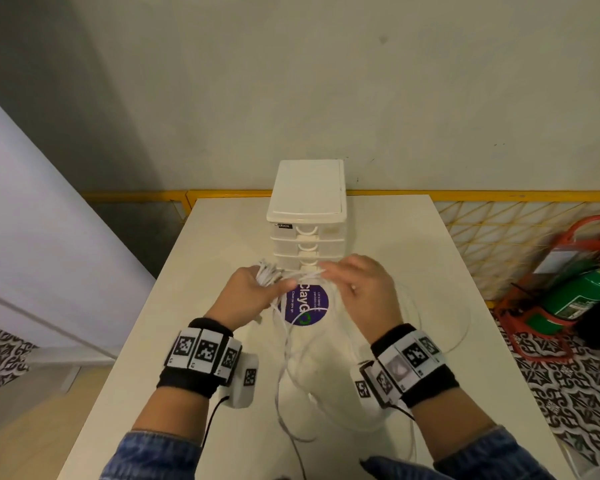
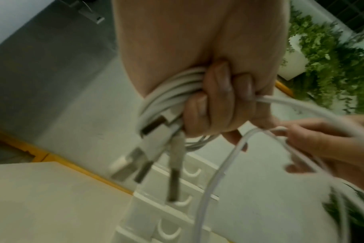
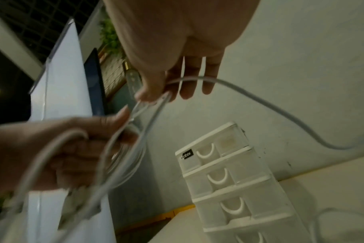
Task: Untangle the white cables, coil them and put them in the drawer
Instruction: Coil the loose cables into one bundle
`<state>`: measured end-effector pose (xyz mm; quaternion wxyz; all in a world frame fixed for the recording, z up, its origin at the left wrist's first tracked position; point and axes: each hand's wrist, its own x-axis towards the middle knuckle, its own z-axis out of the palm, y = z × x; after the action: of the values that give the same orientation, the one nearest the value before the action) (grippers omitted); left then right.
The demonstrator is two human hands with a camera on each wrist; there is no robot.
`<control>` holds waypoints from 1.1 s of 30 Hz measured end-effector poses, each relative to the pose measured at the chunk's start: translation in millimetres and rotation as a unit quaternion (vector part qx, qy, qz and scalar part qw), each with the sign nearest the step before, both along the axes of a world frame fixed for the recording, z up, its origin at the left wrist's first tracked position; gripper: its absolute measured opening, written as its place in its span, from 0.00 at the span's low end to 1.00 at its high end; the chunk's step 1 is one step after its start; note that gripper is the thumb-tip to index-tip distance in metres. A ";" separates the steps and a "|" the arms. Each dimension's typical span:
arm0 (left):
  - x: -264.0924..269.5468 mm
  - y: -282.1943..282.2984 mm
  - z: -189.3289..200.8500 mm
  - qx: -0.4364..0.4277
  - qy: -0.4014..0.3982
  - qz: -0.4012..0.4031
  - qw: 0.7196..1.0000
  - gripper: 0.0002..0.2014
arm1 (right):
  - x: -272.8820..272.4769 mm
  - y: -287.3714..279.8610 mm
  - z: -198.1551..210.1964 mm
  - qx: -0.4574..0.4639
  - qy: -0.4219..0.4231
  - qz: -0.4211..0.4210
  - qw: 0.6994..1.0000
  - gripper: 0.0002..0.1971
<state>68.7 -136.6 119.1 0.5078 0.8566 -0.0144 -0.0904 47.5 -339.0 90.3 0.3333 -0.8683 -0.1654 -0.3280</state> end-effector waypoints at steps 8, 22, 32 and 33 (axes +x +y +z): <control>17.2 71.5 -29.0 0.178 -0.019 0.253 0.951 0.22 | 6.4 -55.1 -2.9 0.326 0.075 -0.248 0.909 0.09; 3.2 -11.7 20.3 0.016 -0.069 0.070 0.995 0.17 | -8.7 22.2 9.4 0.161 0.318 0.066 0.932 0.53; 5.3 4.4 37.4 0.096 -0.056 -0.032 0.993 0.19 | -18.5 39.3 10.0 0.198 0.490 0.233 0.816 0.18; 7.0 9.2 38.6 0.113 -0.057 -0.039 0.991 0.20 | -20.2 39.2 9.5 0.173 0.495 0.240 0.817 0.16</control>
<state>75.7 -127.4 157.7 0.4017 0.9112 -0.0662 -0.0626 27.3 -299.8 99.8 0.5832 -0.7743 -0.1214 0.2135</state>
